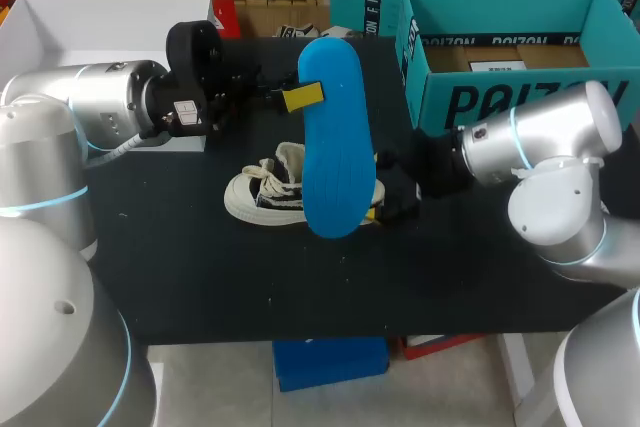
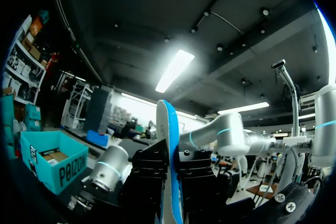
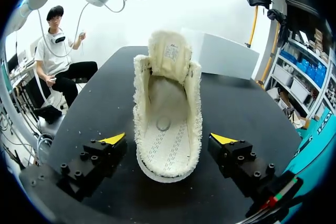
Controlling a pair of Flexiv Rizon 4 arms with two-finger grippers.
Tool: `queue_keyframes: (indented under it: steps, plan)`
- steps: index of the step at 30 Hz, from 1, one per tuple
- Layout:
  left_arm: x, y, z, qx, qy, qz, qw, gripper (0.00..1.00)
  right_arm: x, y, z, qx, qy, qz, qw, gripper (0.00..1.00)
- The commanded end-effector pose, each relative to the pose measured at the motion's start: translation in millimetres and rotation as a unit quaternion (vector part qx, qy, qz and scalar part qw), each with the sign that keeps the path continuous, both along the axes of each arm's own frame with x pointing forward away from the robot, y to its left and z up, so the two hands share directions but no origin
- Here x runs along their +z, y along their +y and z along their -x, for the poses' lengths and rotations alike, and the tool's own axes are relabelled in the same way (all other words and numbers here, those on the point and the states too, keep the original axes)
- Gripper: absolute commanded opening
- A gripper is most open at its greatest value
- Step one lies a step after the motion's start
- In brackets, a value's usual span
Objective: Take the shoe out of the shoebox, open the shoe tongue, remove and reinsert the insole, then place the shoe into the shoebox
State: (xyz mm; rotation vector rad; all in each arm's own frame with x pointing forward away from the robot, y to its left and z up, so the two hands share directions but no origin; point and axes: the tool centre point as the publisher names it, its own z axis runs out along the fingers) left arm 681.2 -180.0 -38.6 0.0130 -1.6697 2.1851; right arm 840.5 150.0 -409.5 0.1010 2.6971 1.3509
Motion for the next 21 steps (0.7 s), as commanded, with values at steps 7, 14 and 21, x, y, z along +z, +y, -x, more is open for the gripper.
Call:
queue_keyframes:
  steps: [7,14,21]
  plan:
    - [-1.0,-0.8,1.0,0.002,0.000,0.001,1.000,0.00,10.8,-5.6,-5.9,0.005,-0.006,0.021,1.000,1.00]
    - [-1.0,-0.8,1.0,0.002,0.000,0.001,1.000,0.00,30.6,-14.0,-15.9,0.023,-0.002,0.087,0.996,1.00]
    - [-1.0,-0.8,1.0,0.002,0.000,0.001,1.000,0.00,49.7,-21.3,-29.5,0.032,0.006,0.148,0.988,1.00]
